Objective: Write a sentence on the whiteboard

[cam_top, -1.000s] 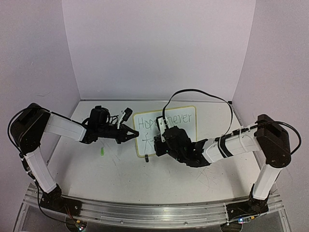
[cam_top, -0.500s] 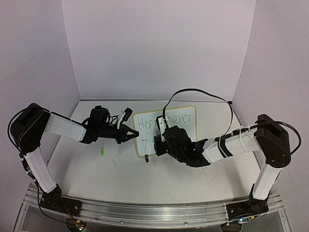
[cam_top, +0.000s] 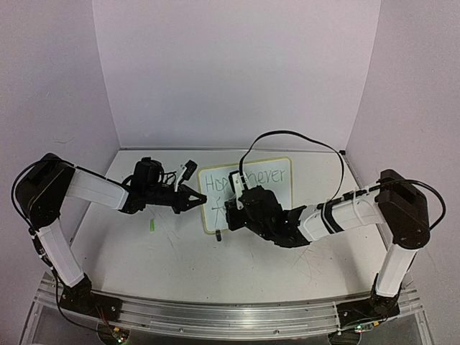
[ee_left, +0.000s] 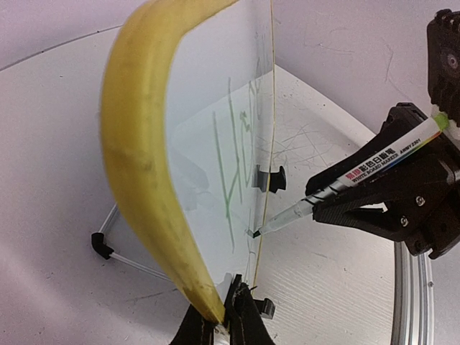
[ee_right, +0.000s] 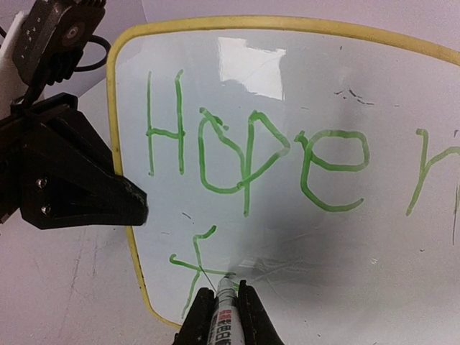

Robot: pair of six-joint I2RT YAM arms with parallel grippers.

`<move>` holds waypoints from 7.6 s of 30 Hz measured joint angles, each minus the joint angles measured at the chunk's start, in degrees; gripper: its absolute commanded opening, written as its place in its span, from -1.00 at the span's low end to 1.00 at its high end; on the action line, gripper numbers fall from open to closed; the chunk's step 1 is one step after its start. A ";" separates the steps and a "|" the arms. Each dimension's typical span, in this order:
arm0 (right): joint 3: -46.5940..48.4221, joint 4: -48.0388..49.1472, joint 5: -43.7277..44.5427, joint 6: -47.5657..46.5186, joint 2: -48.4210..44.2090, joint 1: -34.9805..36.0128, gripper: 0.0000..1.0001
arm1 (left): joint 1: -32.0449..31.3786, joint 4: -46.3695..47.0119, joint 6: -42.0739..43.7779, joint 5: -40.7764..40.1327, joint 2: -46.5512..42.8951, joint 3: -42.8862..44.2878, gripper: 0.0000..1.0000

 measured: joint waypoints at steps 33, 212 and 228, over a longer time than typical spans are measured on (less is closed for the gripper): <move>-2.32 -1.29 1.77 1.39 -0.13 0.50 -1.00 | -0.15 -0.52 0.09 0.02 0.00 0.39 -1.00; -2.05 -5.29 1.80 2.73 -3.32 -0.92 -1.00 | -0.70 -1.05 1.36 -0.37 0.02 0.72 -1.00; -3.56 -5.87 3.12 3.60 -3.32 -0.85 -1.00 | -0.74 -1.05 1.36 -0.39 0.02 0.74 -1.00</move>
